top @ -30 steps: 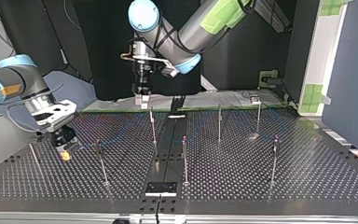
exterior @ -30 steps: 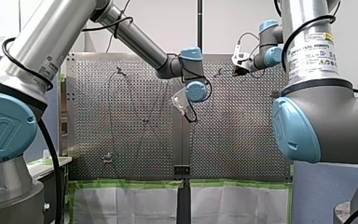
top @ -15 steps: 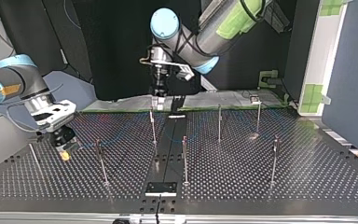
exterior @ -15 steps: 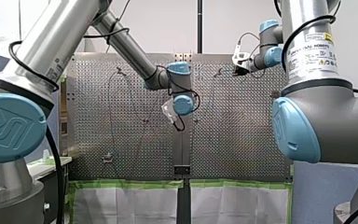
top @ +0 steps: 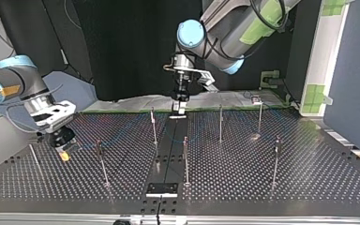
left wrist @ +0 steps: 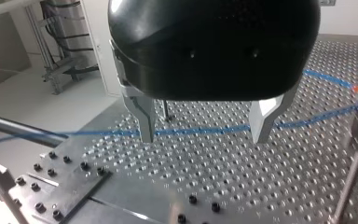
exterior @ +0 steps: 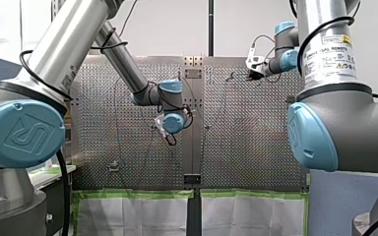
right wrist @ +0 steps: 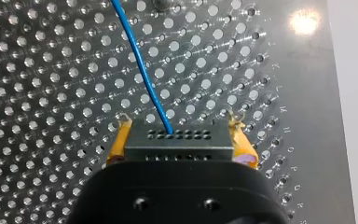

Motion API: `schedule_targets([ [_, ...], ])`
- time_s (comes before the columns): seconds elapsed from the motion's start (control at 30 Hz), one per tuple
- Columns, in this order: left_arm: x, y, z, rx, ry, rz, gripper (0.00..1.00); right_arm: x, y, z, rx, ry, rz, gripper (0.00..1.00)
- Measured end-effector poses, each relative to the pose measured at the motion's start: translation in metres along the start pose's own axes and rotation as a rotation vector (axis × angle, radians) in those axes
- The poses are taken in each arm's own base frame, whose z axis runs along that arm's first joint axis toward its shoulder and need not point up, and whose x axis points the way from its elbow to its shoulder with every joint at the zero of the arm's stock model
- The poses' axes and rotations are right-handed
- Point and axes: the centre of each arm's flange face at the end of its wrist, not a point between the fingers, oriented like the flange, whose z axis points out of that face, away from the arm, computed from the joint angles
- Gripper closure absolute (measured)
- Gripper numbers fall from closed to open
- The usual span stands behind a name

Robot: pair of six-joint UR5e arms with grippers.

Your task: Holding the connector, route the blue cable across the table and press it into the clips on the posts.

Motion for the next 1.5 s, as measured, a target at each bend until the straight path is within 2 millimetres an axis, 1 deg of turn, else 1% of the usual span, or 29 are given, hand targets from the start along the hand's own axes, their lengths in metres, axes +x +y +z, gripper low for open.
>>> schedule_targets([
  [0.33,0.003,0.053,-0.003,0.005,-0.007,0.060,0.00,0.000,0.002,0.000,-0.002,-0.001,0.001,1.00],
  [0.53,0.004,0.081,-0.008,0.008,-0.009,0.113,0.00,-0.001,0.002,0.000,-0.003,-0.001,0.001,1.00],
  [0.63,0.005,0.092,-0.013,0.011,-0.010,0.141,0.00,-0.001,0.002,0.000,-0.004,-0.002,0.001,1.00],
  [0.73,0.008,0.092,-0.024,0.014,-0.008,0.139,0.00,-0.001,0.002,0.000,-0.004,-0.002,0.002,1.00],
  [0.9,0.017,0.085,-0.049,0.013,-0.002,0.097,0.00,-0.001,0.002,0.000,-0.004,-0.003,0.002,1.00],
  [1.13,0.032,0.076,-0.096,-0.010,0.058,0.036,0.00,-0.001,0.003,0.000,-0.004,-0.003,0.002,1.00],
  [1.5,0.049,0.075,-0.162,-0.058,0.179,0.015,0.00,-0.002,0.003,0.000,-0.004,-0.003,0.002,1.00],
])
